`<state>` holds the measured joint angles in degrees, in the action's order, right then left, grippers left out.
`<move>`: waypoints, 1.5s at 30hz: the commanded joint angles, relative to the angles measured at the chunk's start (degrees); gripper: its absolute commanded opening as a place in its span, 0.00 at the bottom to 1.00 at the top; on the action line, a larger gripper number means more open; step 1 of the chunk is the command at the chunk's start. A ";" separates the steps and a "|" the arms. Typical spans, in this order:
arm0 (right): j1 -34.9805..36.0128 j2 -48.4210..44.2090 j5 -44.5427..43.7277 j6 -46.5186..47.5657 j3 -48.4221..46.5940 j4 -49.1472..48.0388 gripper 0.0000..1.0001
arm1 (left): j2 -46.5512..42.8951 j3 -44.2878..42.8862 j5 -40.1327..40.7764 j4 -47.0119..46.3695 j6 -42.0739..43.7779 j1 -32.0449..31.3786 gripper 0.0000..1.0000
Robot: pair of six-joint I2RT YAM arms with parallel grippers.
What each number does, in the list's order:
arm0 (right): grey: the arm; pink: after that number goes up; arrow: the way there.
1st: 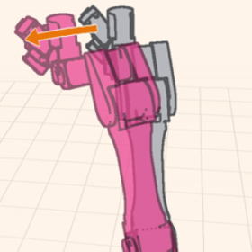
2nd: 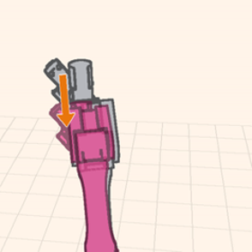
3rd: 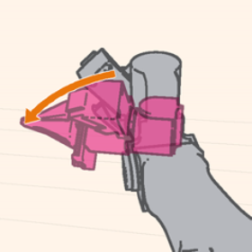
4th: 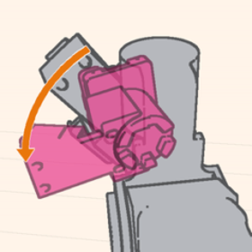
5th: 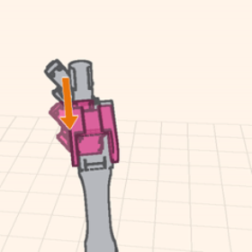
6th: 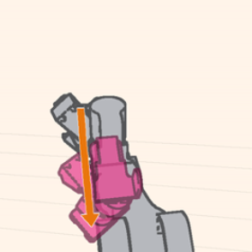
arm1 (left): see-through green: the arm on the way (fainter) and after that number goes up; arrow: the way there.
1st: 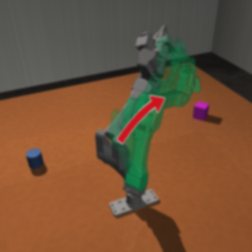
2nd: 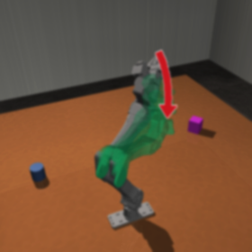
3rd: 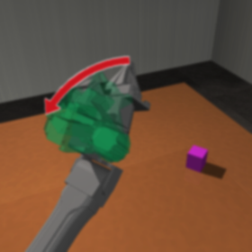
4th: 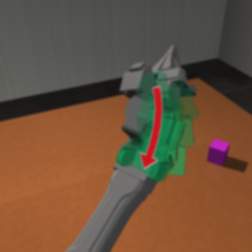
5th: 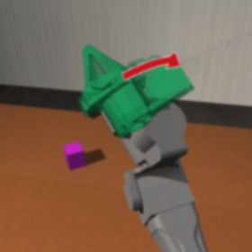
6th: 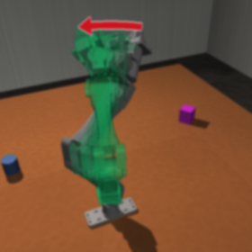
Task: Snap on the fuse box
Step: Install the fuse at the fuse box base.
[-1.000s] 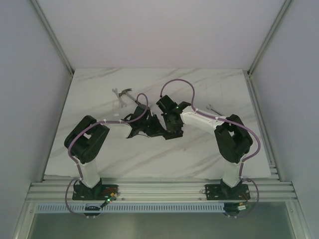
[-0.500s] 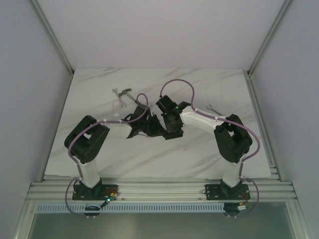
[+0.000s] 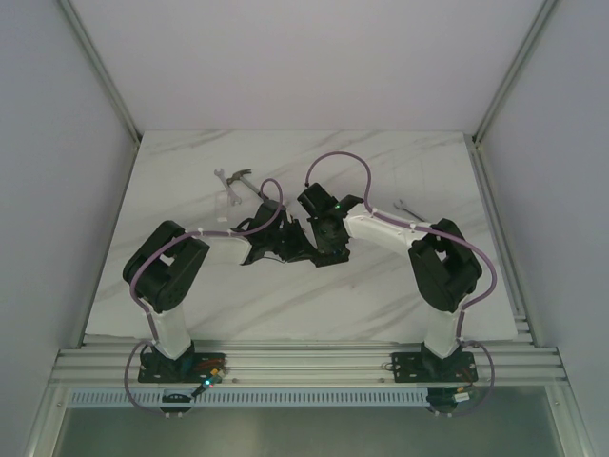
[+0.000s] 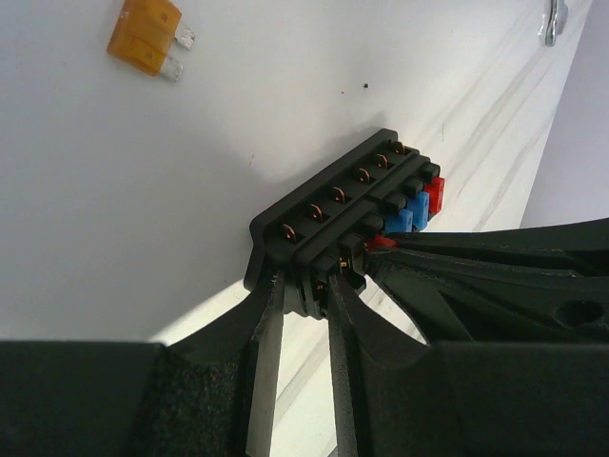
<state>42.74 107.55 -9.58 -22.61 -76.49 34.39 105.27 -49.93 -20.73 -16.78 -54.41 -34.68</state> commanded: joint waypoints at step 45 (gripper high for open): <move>1.14 9.27 -0.25 2.16 3.15 11.65 0.00 | 4.31 3.75 4.85 6.49 1.50 1.02 0.31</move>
<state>43.20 108.86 -11.25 -22.31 -77.06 35.05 105.71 -49.28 -22.13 -18.44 -55.02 -34.13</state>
